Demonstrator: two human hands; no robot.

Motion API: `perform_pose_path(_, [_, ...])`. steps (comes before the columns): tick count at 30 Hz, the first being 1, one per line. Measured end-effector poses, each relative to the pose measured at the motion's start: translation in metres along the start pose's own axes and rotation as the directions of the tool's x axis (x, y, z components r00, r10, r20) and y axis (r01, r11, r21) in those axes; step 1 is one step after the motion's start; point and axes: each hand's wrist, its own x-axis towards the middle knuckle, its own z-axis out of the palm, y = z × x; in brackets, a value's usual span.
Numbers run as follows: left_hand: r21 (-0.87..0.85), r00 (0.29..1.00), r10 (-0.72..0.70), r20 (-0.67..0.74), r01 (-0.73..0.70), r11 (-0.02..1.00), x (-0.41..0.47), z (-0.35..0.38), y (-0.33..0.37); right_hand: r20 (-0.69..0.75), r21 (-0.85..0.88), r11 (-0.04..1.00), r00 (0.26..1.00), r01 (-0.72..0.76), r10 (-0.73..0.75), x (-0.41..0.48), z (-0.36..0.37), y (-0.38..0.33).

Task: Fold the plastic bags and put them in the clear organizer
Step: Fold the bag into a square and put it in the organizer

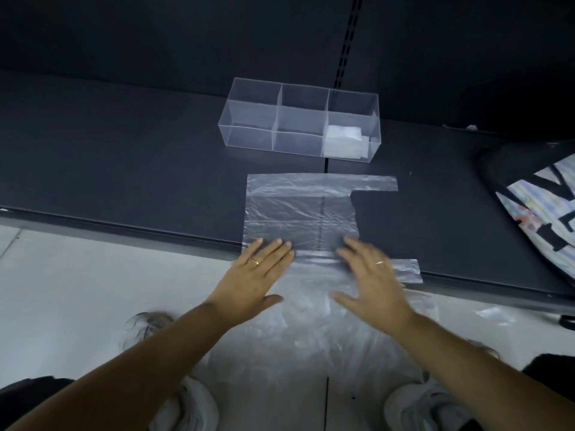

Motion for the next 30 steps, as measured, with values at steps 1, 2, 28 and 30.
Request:
perform_pose_path(1, [0.011, 1.0, -0.024, -0.009, 0.024, 1.0, -0.003, -0.001, 0.001, 0.029, -0.046, 0.998, 0.999, 0.04, -0.039, -0.003, 0.006, -0.01])
perform_pose_path(2, [-0.001, 0.996, -0.064, -0.067, 0.064, 0.998, -0.004, -0.001, -0.001, 0.012, -0.066, 0.997, 1.0, 0.028, -0.027, -0.004, 0.009, -0.015])
perform_pose_path(28, [-0.739, 0.506, -0.777, 0.376, 0.67, 0.079, 0.092, -0.025, -0.132, 0.122, 0.589, 0.493, 0.674, -0.64, 0.729, 0.134, -0.042, 0.106])
perform_pose_path(30, [-0.681, 0.501, -0.808, 0.308, 0.71, 0.18, 0.094, -0.022, -0.128, 0.082, 0.522, 0.53, 0.659, -0.668, 0.748, 0.136, -0.037, 0.106])
